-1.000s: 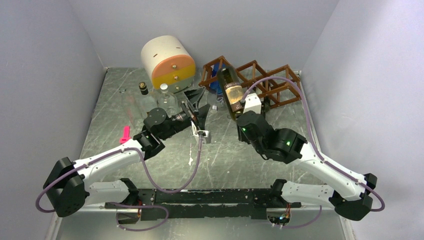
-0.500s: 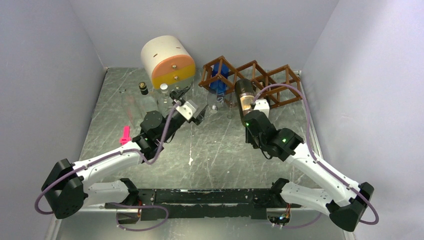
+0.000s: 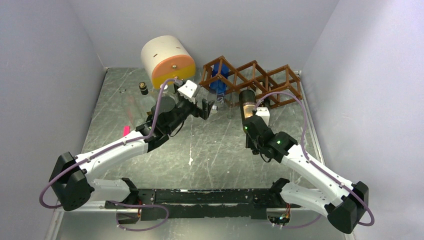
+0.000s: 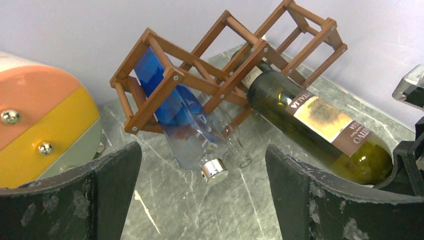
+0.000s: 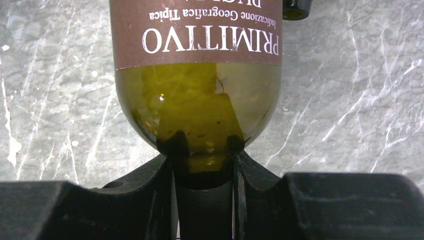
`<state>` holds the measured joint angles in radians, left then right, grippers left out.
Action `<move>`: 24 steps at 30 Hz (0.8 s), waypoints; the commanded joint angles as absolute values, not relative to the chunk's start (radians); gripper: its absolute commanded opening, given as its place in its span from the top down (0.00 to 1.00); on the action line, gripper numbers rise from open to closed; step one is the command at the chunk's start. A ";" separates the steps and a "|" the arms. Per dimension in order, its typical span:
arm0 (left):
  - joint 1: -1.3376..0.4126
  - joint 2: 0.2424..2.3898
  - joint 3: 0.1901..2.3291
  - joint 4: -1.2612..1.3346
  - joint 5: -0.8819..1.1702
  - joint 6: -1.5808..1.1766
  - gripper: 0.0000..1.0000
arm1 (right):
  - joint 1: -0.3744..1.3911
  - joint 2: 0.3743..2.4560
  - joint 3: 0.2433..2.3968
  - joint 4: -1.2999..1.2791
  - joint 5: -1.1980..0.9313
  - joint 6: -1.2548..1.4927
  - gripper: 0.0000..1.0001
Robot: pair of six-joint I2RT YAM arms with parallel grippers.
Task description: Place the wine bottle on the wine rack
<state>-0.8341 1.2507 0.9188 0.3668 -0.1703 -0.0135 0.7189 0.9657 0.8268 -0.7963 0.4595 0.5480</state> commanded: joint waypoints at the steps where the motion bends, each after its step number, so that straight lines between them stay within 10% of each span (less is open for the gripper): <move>1: -0.835 1.239 0.929 0.337 -0.200 -0.041 0.03 | 0.685 0.977 0.844 -0.645 0.507 0.543 1.00; 24: -0.835 1.217 0.942 0.253 -0.186 0.004 0.03 | 0.525 1.216 0.942 -0.398 0.435 0.436 1.00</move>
<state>-0.8341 1.2297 0.9188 0.2749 -0.1814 -0.0025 0.5442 1.1877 0.8738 -0.5869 0.3965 0.4507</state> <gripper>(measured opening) 0.973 0.369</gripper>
